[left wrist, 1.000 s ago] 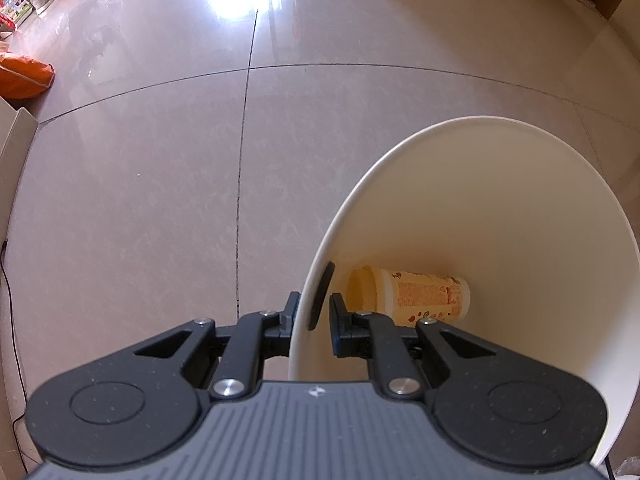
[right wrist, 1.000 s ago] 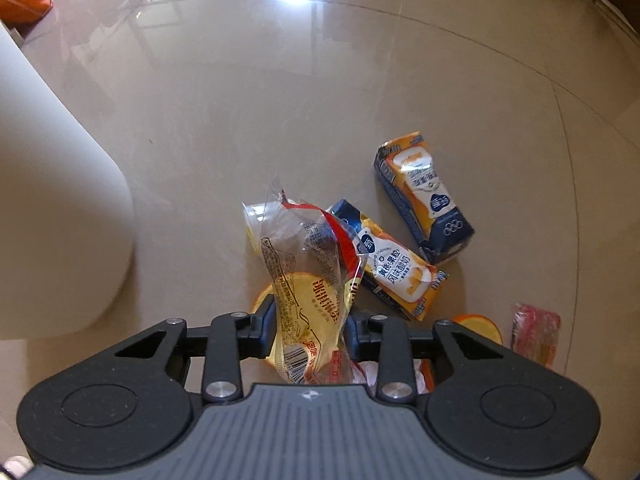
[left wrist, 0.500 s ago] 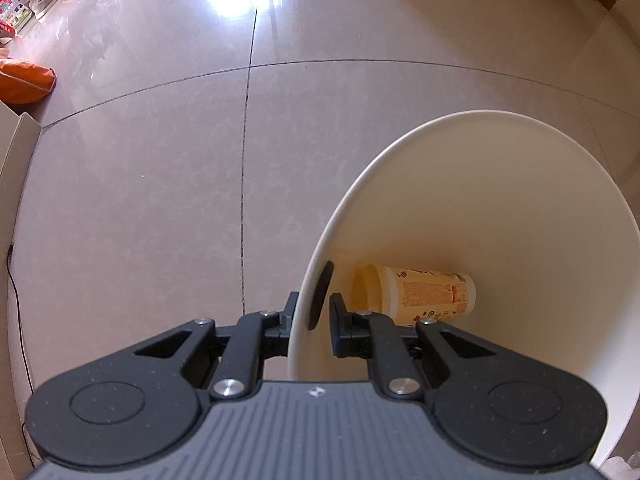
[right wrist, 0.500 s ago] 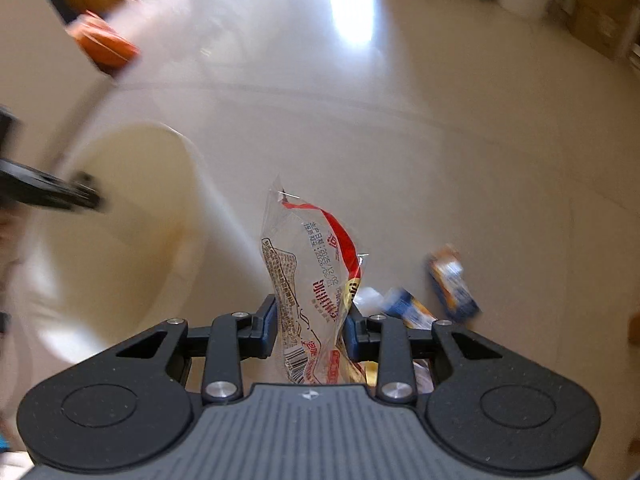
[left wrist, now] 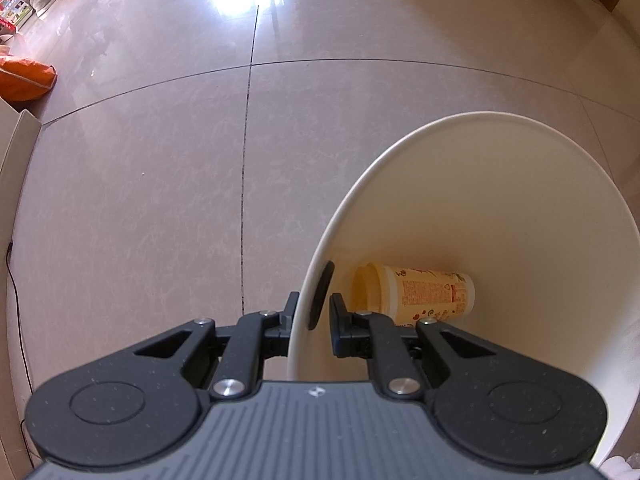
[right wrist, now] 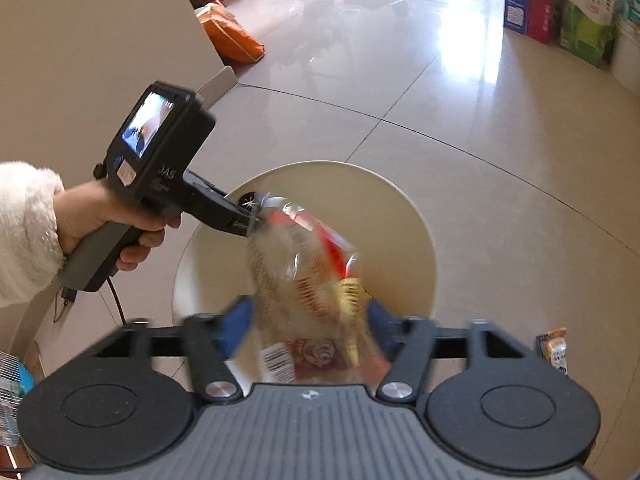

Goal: Collect trash
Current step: 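Carry the bread bag over the bin and open the right tool, then move the right tool back toward the remaining trash pile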

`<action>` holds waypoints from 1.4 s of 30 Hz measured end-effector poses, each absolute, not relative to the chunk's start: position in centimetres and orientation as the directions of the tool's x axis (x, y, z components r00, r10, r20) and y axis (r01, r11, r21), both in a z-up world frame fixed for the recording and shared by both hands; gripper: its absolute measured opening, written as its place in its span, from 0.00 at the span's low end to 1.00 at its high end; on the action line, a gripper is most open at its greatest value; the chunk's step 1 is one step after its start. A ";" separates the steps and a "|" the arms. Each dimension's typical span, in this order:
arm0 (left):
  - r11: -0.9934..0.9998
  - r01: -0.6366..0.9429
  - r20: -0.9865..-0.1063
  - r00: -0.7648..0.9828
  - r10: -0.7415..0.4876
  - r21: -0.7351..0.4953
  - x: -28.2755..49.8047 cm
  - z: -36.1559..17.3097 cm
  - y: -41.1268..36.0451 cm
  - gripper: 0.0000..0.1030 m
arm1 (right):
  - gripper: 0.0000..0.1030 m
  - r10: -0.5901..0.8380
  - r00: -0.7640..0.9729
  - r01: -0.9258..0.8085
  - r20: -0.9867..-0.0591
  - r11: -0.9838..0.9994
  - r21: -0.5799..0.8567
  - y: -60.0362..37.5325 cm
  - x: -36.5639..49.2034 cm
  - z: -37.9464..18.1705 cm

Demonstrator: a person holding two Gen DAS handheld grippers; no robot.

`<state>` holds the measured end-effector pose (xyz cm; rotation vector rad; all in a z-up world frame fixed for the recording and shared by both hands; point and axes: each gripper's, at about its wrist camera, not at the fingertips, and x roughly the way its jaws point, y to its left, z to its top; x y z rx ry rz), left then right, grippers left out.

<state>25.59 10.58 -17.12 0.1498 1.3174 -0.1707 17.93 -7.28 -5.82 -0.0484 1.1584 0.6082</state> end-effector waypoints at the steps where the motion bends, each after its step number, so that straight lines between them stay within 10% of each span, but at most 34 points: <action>1: 0.978 0.210 -0.969 0.242 -0.041 0.011 25.6 -17.1 10.6 0.12 | 0.72 0.431 0.262 -0.483 -0.863 0.833 0.269 -7.0 17.4 -5.7; 26: 0.977 0.214 -0.970 0.239 -0.040 0.012 25.7 -17.2 10.4 0.12 | 0.79 0.294 0.372 -0.206 -0.880 0.951 0.230 -19.0 18.8 -8.5; 42: 0.976 0.216 -0.970 0.242 -0.029 0.025 25.5 -17.2 10.1 0.12 | 0.87 0.125 0.329 -0.148 -0.936 0.986 0.080 -26.3 14.9 -24.4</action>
